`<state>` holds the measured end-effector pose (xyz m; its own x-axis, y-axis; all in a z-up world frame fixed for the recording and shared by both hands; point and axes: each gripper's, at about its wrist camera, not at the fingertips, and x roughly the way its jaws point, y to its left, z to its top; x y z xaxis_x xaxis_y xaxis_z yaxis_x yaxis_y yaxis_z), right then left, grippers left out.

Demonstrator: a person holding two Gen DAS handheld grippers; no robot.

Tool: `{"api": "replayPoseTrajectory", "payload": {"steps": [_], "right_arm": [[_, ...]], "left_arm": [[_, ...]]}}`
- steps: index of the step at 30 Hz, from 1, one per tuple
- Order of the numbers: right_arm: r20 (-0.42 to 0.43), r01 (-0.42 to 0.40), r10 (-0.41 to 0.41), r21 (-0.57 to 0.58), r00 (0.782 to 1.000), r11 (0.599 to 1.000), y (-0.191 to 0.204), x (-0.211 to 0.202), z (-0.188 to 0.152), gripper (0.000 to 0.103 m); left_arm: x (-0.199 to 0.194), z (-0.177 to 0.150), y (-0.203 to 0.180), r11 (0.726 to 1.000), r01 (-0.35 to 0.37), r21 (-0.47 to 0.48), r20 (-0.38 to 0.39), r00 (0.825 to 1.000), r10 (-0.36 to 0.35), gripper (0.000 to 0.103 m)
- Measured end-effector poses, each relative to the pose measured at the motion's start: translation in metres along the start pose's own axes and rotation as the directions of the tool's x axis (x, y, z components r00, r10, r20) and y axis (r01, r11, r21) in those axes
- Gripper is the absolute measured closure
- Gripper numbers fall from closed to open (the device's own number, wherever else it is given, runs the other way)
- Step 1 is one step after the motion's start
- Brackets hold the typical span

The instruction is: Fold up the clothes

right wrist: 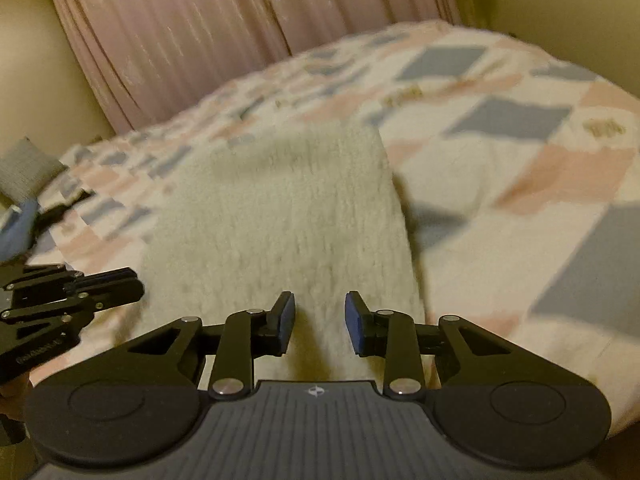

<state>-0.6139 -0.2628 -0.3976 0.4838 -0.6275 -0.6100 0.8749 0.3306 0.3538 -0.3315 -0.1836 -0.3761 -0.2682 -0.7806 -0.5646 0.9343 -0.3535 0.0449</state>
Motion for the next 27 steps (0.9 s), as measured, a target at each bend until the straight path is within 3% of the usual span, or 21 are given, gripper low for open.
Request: {"api": "replayPoseTrajectory", "payload": {"steps": [3,7,11,15,16,19,21,27], "right_arm": [[0.090,0.018,-0.015,-0.038,0.996,0.999,0.001,0.006,0.039,0.070],[0.160,0.033,-0.015,-0.110,0.987,0.993,0.006,0.044,0.086,0.070],[0.079,0.049,-0.036,-0.164,0.996,0.985,0.003,0.103,0.104,0.071],[-0.090,0.121,-0.141,-0.196,0.986,0.973,-0.010,0.156,0.087,0.077],[-0.096,0.131,-0.151,-0.189,0.984,0.973,-0.014,0.160,0.081,0.077],[-0.091,0.114,-0.125,-0.117,0.988,0.987,-0.024,0.154,0.079,0.077],[-0.080,0.100,-0.107,-0.088,0.991,0.991,-0.028,0.141,0.082,0.077],[0.060,0.014,-0.012,-0.030,0.998,0.999,-0.025,0.041,0.066,0.073]], "left_arm": [[0.005,0.023,0.025,0.998,-0.033,-0.054,0.045,0.998,0.035,0.096],[0.034,0.046,0.044,0.994,-0.095,-0.054,0.042,0.994,0.097,0.096],[0.079,0.046,0.057,0.988,-0.139,-0.072,-0.044,0.990,0.136,0.097],[0.103,0.036,0.052,0.987,-0.156,-0.031,-0.080,0.985,0.154,0.098],[0.106,0.034,0.047,0.987,-0.159,-0.008,-0.077,0.984,0.158,0.098],[0.113,0.028,0.037,0.981,-0.185,0.062,-0.081,0.978,0.190,0.098],[0.108,0.031,0.038,0.980,-0.191,0.059,-0.082,0.977,0.195,0.098],[0.038,0.032,0.036,0.988,-0.146,-0.044,0.009,0.989,0.146,0.095]]}}
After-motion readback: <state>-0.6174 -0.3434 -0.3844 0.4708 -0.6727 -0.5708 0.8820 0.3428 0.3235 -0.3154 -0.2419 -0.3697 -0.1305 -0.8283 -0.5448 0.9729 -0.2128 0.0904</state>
